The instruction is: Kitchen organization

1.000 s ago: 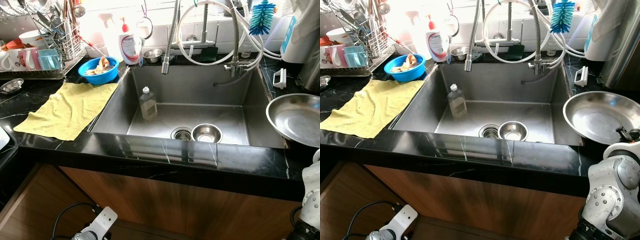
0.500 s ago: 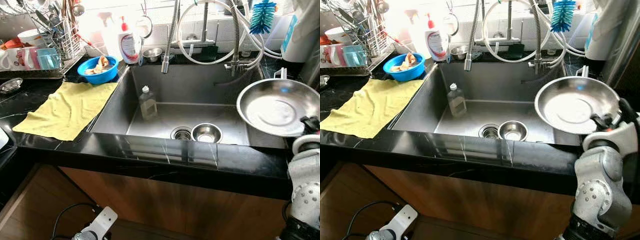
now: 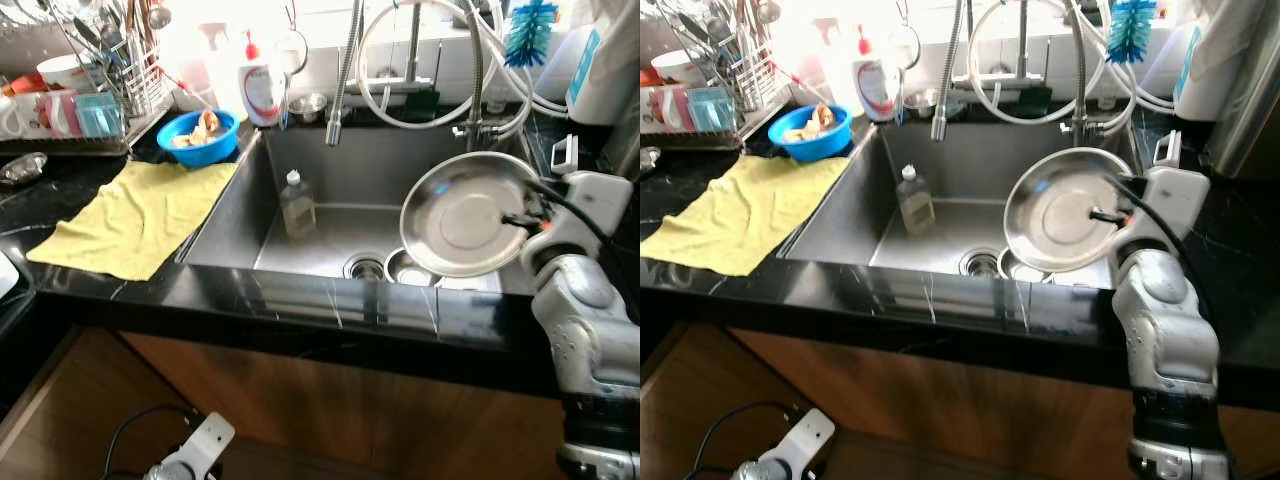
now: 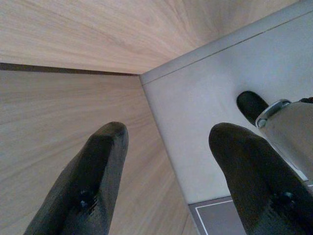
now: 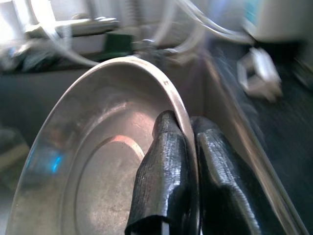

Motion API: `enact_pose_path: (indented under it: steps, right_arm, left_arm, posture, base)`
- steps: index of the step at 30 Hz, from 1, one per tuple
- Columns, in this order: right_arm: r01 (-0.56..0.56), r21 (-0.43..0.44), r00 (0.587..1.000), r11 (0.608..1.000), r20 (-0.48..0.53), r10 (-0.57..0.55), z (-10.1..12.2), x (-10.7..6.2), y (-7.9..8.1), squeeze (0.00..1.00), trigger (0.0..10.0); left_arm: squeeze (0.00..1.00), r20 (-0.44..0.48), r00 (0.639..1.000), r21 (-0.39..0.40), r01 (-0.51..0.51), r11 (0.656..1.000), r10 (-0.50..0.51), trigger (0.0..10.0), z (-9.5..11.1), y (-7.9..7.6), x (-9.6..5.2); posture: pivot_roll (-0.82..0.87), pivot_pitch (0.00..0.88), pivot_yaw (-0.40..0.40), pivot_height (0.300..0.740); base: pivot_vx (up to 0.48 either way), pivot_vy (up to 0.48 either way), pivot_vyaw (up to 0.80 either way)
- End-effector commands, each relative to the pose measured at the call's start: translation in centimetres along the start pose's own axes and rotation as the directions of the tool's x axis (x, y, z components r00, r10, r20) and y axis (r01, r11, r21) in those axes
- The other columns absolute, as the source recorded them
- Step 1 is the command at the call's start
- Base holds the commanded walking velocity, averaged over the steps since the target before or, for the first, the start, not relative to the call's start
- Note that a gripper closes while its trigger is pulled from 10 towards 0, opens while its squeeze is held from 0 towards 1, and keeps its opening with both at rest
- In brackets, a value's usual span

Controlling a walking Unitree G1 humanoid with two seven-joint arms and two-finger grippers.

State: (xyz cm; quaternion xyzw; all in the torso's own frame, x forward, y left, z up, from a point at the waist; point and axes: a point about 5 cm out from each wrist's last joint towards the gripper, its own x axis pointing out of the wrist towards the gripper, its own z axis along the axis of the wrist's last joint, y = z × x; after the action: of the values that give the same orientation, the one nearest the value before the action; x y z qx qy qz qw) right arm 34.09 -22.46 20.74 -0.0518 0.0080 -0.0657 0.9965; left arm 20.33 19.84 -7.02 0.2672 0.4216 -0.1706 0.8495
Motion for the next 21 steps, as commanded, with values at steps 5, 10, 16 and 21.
enact_pose_path:
  steps: [5,10,16,21]
  right_arm:
    - [-0.087,-0.145,0.994,0.986,0.054,0.096,1.4,2.2,1.4,0.0,10.0]
    - [-0.172,-0.261,0.984,0.95,0.001,0.178,0.2,3.5,2.2,0.0,10.0]
    - [-0.187,-0.41,0.982,0.893,-0.095,0.162,-2.0,4.5,1.5,0.0,10.0]
    - [-0.196,-0.442,0.98,0.875,-0.127,0.156,-2.8,4.9,1.0,0.0,10.0]
  left_arm:
    - [0.0,-0.013,1.0,-0.007,-0.016,1.0,0.016,10.0,-0.4,0.4,-0.1]
    - [0.0,-0.01,1.0,-0.008,-0.016,1.0,0.016,10.0,-0.3,0.4,-0.1]
    - [0.0,-0.008,1.0,-0.015,-0.017,1.0,0.017,10.0,-0.3,0.4,-0.1]
    - [0.0,-0.005,1.0,-0.016,-0.018,1.0,0.018,10.0,-0.2,0.4,-0.1]
  posture:
    - [-0.13,0.0,0.097,0.74]
    - [-0.13,0.0,0.099,0.74]
    - [-0.13,0.0,0.097,0.74]
    - [-0.13,0.0,0.099,0.74]
  base:
    - [0.0,0.0,0.0]
    - [0.0,0.0,0.0]
    - [0.0,0.0,0.0]
    - [0.0,0.0,0.0]
